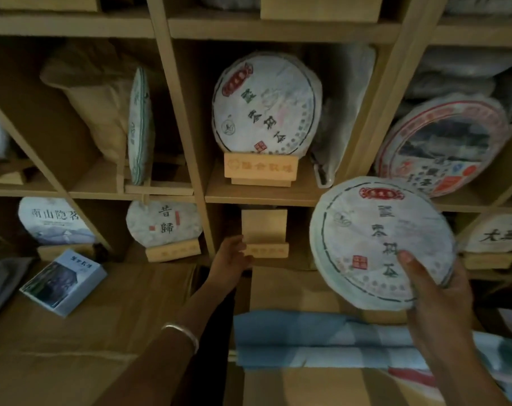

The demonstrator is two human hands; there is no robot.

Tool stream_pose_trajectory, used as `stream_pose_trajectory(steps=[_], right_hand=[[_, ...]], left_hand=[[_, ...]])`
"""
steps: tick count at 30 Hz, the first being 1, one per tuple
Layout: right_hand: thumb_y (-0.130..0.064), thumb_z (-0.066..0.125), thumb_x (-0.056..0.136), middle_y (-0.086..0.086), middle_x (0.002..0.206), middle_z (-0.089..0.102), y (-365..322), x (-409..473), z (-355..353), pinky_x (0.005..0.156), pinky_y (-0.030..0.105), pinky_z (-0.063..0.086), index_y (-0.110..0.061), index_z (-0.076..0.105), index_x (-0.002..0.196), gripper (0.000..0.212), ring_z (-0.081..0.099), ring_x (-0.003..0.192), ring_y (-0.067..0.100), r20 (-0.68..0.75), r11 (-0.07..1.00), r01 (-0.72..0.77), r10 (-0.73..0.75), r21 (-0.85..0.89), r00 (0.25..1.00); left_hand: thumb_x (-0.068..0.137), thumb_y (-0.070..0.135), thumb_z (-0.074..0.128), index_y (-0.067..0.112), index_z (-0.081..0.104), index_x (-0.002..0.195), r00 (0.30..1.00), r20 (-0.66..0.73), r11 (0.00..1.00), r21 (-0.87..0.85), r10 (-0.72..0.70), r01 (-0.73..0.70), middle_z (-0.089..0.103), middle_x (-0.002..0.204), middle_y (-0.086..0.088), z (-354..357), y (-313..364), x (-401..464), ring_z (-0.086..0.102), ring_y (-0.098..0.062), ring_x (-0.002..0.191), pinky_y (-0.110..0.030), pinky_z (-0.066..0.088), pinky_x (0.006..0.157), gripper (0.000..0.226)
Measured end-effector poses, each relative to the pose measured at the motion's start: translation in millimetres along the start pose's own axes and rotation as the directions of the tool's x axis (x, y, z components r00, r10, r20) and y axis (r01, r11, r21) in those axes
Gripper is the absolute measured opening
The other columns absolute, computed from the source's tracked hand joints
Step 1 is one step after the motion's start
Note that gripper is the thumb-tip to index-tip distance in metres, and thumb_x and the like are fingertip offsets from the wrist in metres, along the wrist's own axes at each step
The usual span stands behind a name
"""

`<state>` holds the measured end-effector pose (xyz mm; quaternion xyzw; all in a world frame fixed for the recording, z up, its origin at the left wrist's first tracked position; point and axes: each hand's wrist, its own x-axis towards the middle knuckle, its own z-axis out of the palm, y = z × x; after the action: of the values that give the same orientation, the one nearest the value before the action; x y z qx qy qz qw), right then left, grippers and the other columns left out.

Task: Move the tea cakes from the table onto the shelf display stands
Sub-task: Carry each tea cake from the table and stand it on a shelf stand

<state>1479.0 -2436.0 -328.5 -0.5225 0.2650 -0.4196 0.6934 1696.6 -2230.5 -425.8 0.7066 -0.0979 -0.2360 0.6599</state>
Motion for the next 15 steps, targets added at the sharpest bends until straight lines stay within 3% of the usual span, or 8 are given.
stream_pose_trajectory(steps=[2,4,6,8,15], right_hand=[[-0.023,0.079,0.069,-0.007,0.128,0.068,8.6,7.1,0.2,0.083,0.033,0.059,-0.033,0.058,0.132,0.067,0.065,0.117,0.013,-0.005,1.0,0.012,-0.012,0.001,1.0],[-0.021,0.078,0.071,-0.005,0.129,0.068,15.8,12.2,0.0,0.084,0.036,0.059,-0.032,0.058,0.133,0.066,0.065,0.118,0.014,-0.002,1.0,0.024,-0.024,-0.002,1.0],[-0.021,0.077,0.072,-0.004,0.13,0.067,21.9,15.1,-1.3,0.085,0.039,0.059,-0.032,0.057,0.134,0.066,0.065,0.118,0.015,-0.009,0.999,0.035,-0.035,-0.013,0.999],[-0.02,0.076,0.073,-0.005,0.13,0.067,27.4,16.7,-3.0,0.084,0.038,0.059,-0.032,0.056,0.135,0.066,0.065,0.118,0.015,-0.017,0.999,0.051,-0.051,-0.012,0.999],[-0.015,0.072,0.075,-0.002,0.132,0.066,37.1,17.1,-8.1,0.084,0.038,0.059,-0.025,0.053,0.139,0.067,0.064,0.12,0.017,-0.032,0.998,0.063,-0.063,-0.007,0.997]], left_hand=[[0.086,-0.016,0.06,0.009,0.038,0.131,0.999,0.011,0.999,0.025,-0.045,0.045,0.051,0.13,-0.021,-3.2,-15.1,27.3,0.056,-0.031,0.118,-0.036,0.057,0.086,0.056],[0.082,-0.008,0.07,0.006,0.025,0.148,0.997,0.002,0.981,0.175,-0.081,0.079,0.044,0.144,-0.019,-4.7,-28.8,51.6,0.046,-0.035,0.132,-0.052,0.045,0.104,0.081],[0.078,0.005,0.08,0.012,0.011,0.155,0.997,0.013,0.939,0.336,-0.075,0.067,0.037,0.152,-0.011,-5.6,-40.9,69.9,0.038,-0.029,0.138,-0.049,0.038,0.112,0.104],[0.074,0.013,0.085,0.019,0.006,0.156,0.998,0.024,0.917,0.395,-0.061,0.047,0.032,0.154,-0.007,-5.4,-50.9,84.6,0.033,-0.026,0.141,-0.042,0.036,0.113,0.114],[0.072,0.005,0.084,0.023,0.021,0.152,0.995,0.013,0.953,0.289,-0.097,0.089,0.045,0.141,-0.009,8.6,-72.4,114.3,0.046,-0.028,0.13,-0.051,0.046,0.104,0.104]])
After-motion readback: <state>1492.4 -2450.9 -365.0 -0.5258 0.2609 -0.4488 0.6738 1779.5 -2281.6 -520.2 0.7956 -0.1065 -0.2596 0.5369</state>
